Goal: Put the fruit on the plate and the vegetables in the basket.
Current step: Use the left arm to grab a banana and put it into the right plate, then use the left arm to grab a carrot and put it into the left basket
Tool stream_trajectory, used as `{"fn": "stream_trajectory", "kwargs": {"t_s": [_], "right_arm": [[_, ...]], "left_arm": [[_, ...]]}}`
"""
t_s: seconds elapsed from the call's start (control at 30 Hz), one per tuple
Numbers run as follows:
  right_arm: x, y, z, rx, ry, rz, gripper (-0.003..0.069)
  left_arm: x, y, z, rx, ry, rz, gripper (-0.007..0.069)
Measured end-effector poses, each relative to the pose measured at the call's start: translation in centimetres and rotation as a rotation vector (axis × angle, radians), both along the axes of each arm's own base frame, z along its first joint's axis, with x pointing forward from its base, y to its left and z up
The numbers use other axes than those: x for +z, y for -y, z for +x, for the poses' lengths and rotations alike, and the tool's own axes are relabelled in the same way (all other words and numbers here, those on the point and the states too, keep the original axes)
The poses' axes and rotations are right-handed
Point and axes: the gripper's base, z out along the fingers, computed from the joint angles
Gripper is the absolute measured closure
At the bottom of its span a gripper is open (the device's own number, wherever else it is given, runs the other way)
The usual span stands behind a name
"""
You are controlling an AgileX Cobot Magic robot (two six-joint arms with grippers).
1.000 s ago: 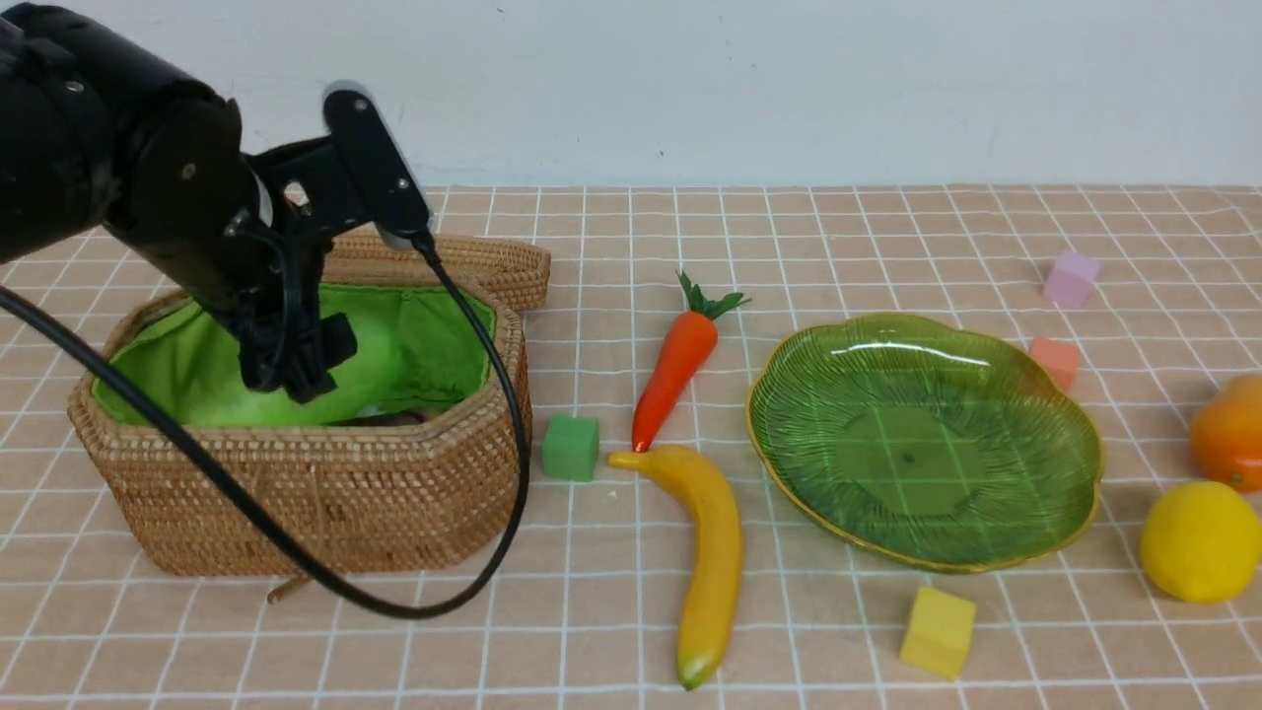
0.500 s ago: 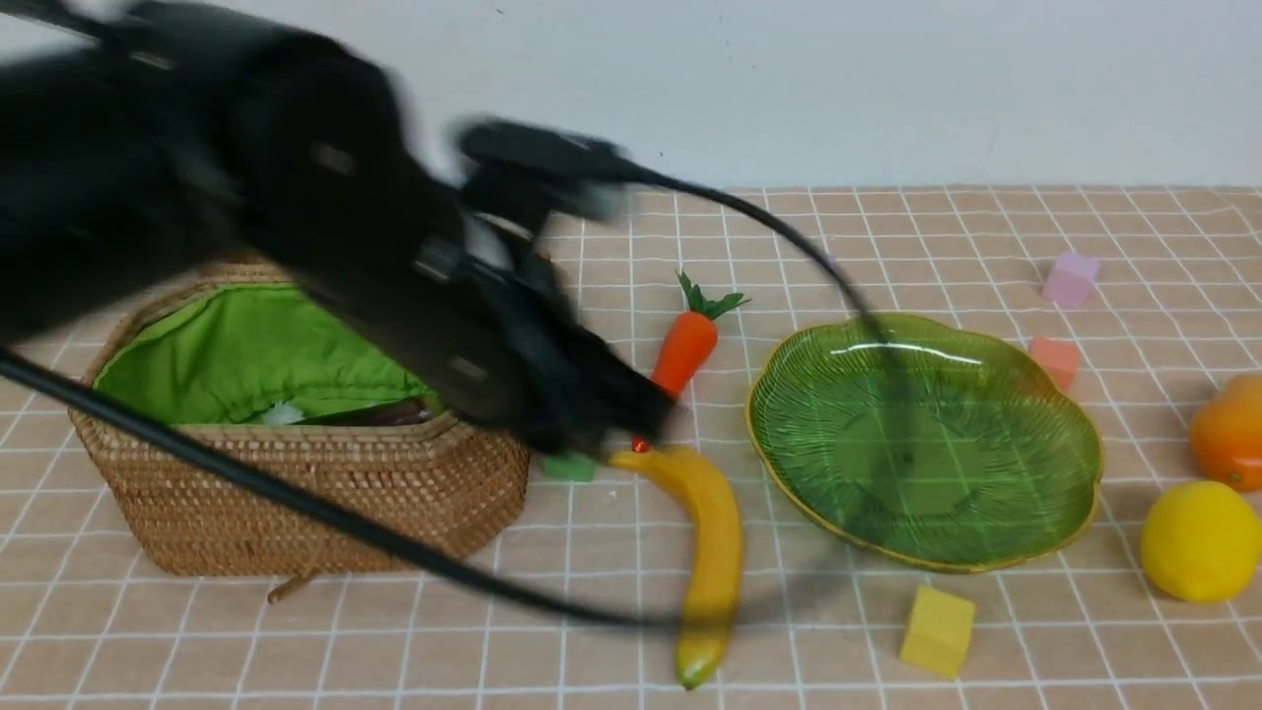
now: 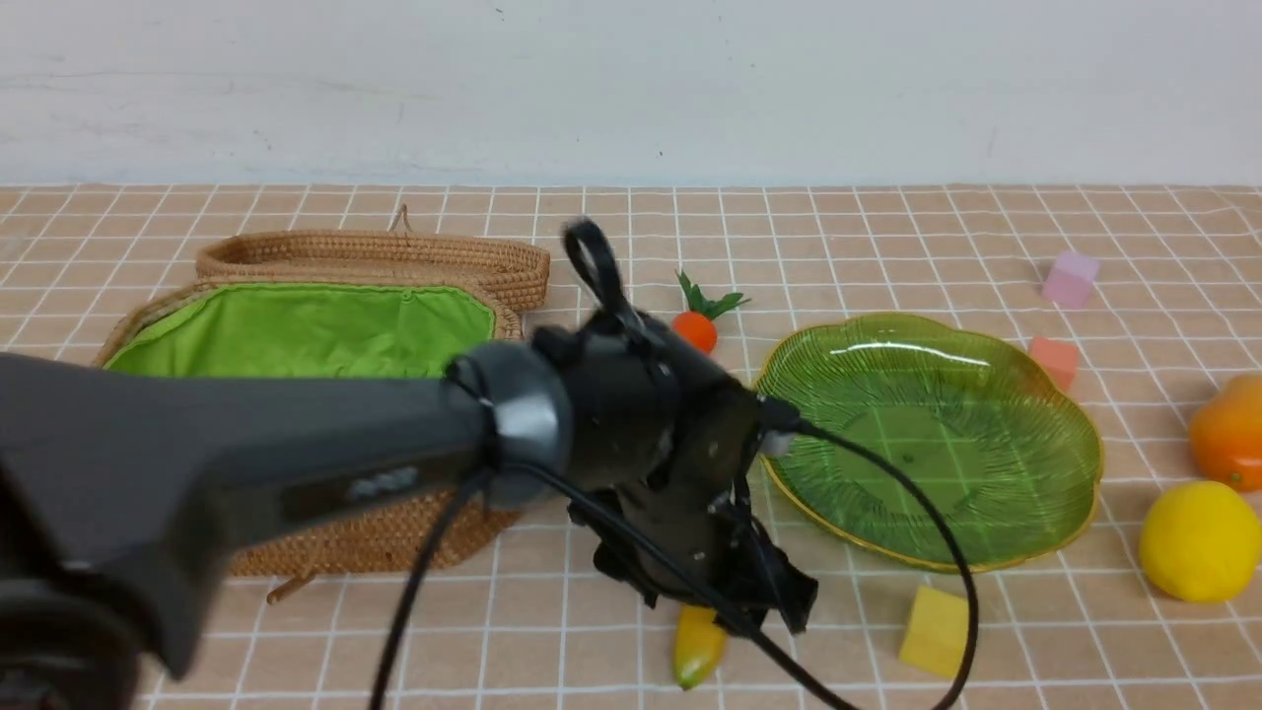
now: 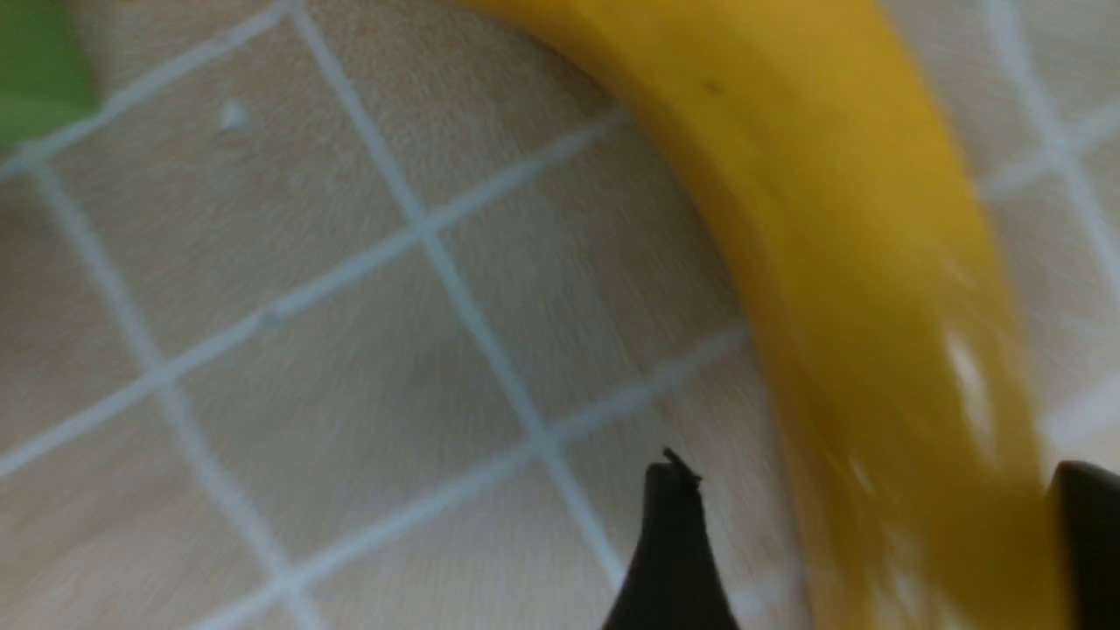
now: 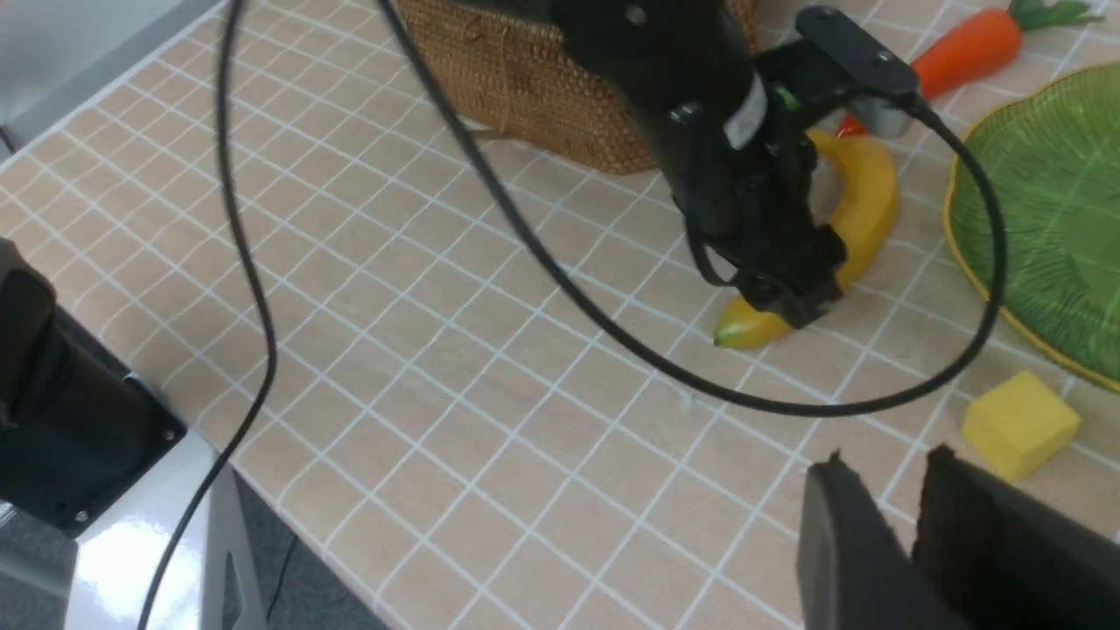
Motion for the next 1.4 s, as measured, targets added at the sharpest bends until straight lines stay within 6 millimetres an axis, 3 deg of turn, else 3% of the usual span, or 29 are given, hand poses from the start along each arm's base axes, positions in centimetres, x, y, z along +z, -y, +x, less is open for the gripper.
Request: {"fn": "stream_trajectory", "kwargs": {"t_s": [0.13,0.27,0.37,0.4,0.43,0.47,0.5,0.6,0.63,0.67,0.73,0.8,0.9,1.0,1.1,1.23,1.33,1.4], "right_arm": [[0.0,0.0,0.0,0.004,-0.004,0.006,0.05],[0.0,0.0,0.0,0.0,-0.003,0.001,0.0496],[-0.1,0.3,0.2,-0.036,-0.003,-0.016,0.0494],[-0.1,0.4,0.4,-0.064,-0.001,-0.02,0.0493],[-0.2,0.9,0.8,-0.143,0.003,-0.032,0.049],[-0.1,1.0,0.9,-0.154,0.006,-0.031,0.0489],[-0.1,1.4,1.3,-0.22,0.012,-0.038,0.0487],[0.0,2.1,1.7,-0.316,0.021,-0.033,0.0484],[0.0,2.1,1.8,-0.327,0.021,-0.031,0.0484],[0.0,2.2,1.8,-0.339,0.017,-0.027,0.0484],[0.0,2.2,1.8,-0.339,0.012,-0.023,0.0484],[-0.1,2.1,1.7,-0.328,-0.009,-0.018,0.0482],[-0.4,2.0,1.4,-0.313,-0.047,-0.018,0.048],[-0.6,1.9,1.3,-0.307,-0.071,-0.03,0.0477],[-0.7,2.0,1.2,-0.305,-0.08,-0.037,0.0474],[-0.7,2.1,1.3,-0.316,-0.069,-0.053,0.047],[-0.7,2.3,1.5,-0.332,-0.052,-0.076,0.0466],[-0.7,2.5,1.6,-0.346,-0.032,-0.092,0.0464]], "left_arm": [[-0.1,-0.1,0.0,0.027,-0.013,0.014,0.0324],[0.9,-0.5,-0.1,0.051,-0.033,0.066,0.0323],[3.3,-0.6,-0.3,0.051,-0.017,0.072,0.0323],[5.0,-0.5,-0.5,0.045,0.009,0.054,0.0323],[8.4,0.1,-0.8,-0.003,0.087,-0.013,0.0323],[8.4,0.2,-0.8,-0.009,0.088,-0.011,0.0323],[11.1,0.9,-1.1,-0.076,0.165,-0.08,0.0323],[14.1,3.4,-0.9,-0.212,0.273,-0.228,0.0323],[14.2,3.7,-0.8,-0.226,0.279,-0.244,0.0323],[14.0,5.4,-0.1,-0.279,0.293,-0.296,0.0323],[12.5,7.3,1.1,-0.318,0.293,-0.327,0.0323],[9.0,9.3,2.9,-0.333,0.262,-0.315,0.0323],[5.7,11.0,4.4,-0.342,0.243,-0.295,0.0318],[4.0,11.9,5.2,-0.347,0.238,-0.289,0.0232],[4.4,12.0,5.3,-0.349,0.253,-0.295,0.0111],[6.8,11.3,4.9,-0.364,0.269,-0.274,-0.002],[8.9,10.1,4.4,-0.372,0.263,-0.212,-0.0038],[11.1,8.2,4.2,-0.323,0.243,-0.143,-0.0009]]}}
